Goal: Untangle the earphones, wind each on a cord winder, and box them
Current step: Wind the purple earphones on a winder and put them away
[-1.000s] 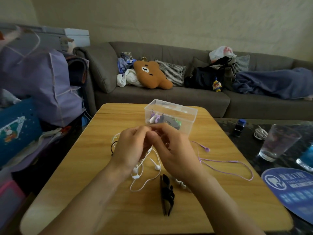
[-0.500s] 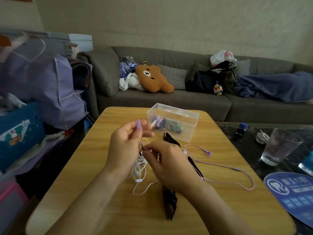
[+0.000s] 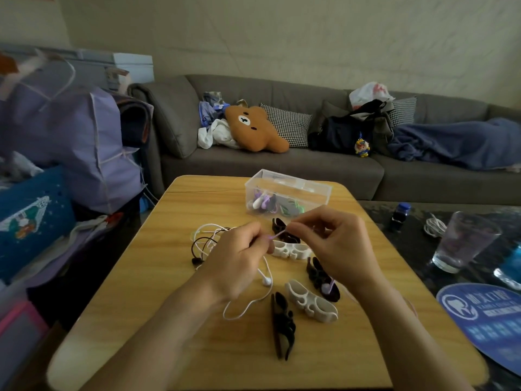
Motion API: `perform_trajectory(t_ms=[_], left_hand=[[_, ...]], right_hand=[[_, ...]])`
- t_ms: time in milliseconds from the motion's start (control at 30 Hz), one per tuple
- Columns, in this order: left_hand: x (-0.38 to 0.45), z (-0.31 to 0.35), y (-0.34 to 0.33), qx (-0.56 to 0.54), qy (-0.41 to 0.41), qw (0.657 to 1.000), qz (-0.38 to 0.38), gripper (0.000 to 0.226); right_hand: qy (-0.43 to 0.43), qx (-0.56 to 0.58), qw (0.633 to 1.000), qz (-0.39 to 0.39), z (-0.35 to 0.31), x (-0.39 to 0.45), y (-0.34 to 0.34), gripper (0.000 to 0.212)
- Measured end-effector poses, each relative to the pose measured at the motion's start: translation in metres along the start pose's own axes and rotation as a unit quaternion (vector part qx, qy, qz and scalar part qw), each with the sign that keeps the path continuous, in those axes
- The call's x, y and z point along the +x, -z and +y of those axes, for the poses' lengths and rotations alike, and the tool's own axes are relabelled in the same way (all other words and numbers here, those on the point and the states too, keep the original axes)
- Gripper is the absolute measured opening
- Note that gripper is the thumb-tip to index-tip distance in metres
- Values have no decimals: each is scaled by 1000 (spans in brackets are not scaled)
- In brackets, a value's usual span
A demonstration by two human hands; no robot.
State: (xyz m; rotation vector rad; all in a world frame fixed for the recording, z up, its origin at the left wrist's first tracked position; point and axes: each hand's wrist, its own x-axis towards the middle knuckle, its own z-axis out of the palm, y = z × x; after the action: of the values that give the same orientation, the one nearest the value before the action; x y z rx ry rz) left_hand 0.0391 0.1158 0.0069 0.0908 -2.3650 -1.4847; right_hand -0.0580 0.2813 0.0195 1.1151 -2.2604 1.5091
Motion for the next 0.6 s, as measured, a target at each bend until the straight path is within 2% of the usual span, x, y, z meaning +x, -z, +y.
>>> perform_trajectory(t_ms=[67,133,200,267,300,367,433,500,600], left_hand=[[0,3,1,-45,25,998,-37,30],[0,7,1,-171,55,981,-68,28],[1,11,2,-314,75,943,-83,24],[0,14,3,-429,75,896,-91,14],[-1,15,3,-471,69,875,-87,15],[-1,16,8,-530,53,845,-45,32],[1,14,13,-552,46,832,14,46],[2,11,19,-522,47,849,64,52],[2,6,18,-365,28,926,97,43]], right_hand=[[-14,-9,1000,18,7,0,4,7],[-35,2,999,40,11,1,6,9],[-57,9,997,45,12,1,5,19],[-64,1,998,26,13,0,1,19],[-65,-6,998,11,13,0,0,15],[-70,-15,997,-26,12,-1,-4,13],[-77,-32,994,-67,8,-3,-7,13],[-60,-61,991,-99,3,-4,-14,11],[-28,-83,987,-136,-2,-6,-24,12]])
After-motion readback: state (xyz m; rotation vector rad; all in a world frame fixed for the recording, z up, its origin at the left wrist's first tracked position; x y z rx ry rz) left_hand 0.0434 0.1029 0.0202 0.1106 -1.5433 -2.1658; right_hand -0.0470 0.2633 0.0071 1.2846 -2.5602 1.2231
